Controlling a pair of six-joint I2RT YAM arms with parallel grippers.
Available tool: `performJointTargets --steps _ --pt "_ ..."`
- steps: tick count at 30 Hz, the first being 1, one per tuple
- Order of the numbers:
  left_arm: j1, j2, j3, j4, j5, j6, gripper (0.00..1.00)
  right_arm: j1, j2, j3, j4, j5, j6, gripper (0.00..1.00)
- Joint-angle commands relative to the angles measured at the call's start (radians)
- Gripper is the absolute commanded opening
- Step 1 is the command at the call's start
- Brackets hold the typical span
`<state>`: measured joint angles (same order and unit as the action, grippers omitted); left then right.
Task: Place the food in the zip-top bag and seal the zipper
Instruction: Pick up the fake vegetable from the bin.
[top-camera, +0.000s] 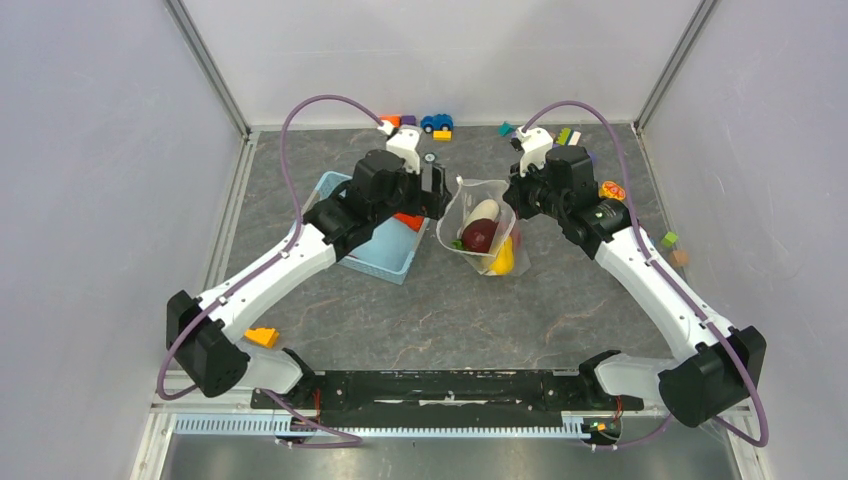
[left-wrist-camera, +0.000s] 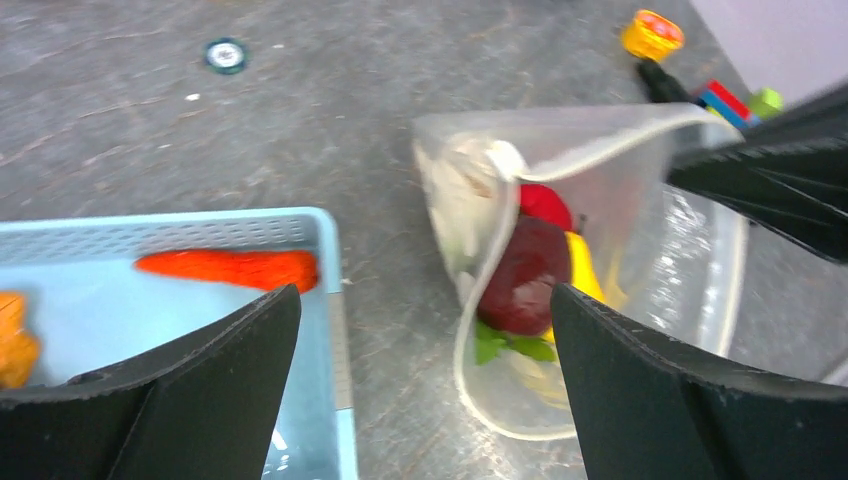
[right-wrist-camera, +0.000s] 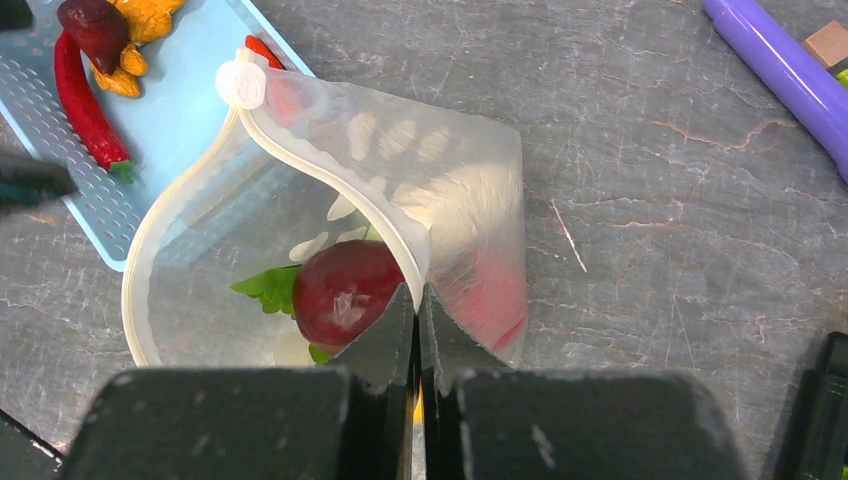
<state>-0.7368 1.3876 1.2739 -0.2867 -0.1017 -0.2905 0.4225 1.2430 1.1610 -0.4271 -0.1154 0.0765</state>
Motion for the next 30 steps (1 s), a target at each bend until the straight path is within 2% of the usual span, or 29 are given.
performJointTargets --steps 1,6,9,13,21,30 --pt "0.077 -0.045 0.001 -0.05 -0.152 -0.072 1.0 -0.005 -0.032 0.019 0.035 0.005 -0.015 0.04" --pt "0.229 -0.036 0.004 -0.16 -0.226 -0.211 1.0 -0.006 -0.032 0.018 0.035 0.01 -0.018 0.04" --pt "0.279 -0.032 -0.006 -0.214 -0.323 -0.246 1.0 -0.006 -0.032 0.016 0.036 0.012 -0.019 0.04" --pt "0.333 -0.011 -0.017 -0.265 -0.385 -0.271 1.0 -0.006 -0.026 0.017 0.035 0.014 -0.021 0.04" --pt "0.433 0.108 -0.016 -0.278 -0.382 -0.279 1.0 -0.008 -0.023 0.018 0.033 0.021 -0.022 0.04" --pt "0.498 0.216 -0.016 -0.284 -0.402 -0.286 0.97 -0.01 -0.021 0.02 0.028 0.036 -0.024 0.04"
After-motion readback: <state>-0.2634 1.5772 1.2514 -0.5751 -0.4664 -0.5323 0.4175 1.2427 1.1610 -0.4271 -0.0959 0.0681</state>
